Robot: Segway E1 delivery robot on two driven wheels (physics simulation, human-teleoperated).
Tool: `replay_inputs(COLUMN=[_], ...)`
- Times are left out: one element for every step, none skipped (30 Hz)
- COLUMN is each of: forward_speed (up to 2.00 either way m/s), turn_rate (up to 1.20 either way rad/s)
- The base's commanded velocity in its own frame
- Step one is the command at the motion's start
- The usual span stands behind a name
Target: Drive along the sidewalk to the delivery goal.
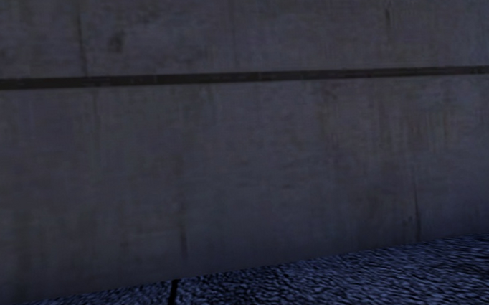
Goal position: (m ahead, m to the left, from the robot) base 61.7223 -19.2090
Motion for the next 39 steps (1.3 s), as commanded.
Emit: replay_inputs(forward_speed=[0.39, 0.39, 0.40, 0.46, 0.46, 0.48, 0.49, 0.55, 0.55, 0.58, 0.60, 0.60, 0.60, 0.60, 0.60, 0.61, 0.61, 0.62, 0.62, 0.63, 0.65, 0.66, 0.66, 0.66, 0.67, 0.68, 0.72, 0.72, 0.75, 0.75, 0.75, 0.75, 0.75, 0.75, 0.75, 0.75, 0.75, 0.75, 0.75], turn_rate=[-0.47, -0.49, -0.50, -0.50, -0.50, -0.50, -0.50, -0.50, -0.50, -0.50, -0.51, -0.52, -0.53, -0.53, -0.53, -0.53, -0.53, -0.53, -0.53, -0.53, -0.53, -0.53, -0.53, -0.53, -0.53, -0.53, -0.53, -0.53, -0.53, -0.53, -0.53, -0.53, -0.53, -0.54, -0.58, -0.59, -0.60, -0.60, -0.60])
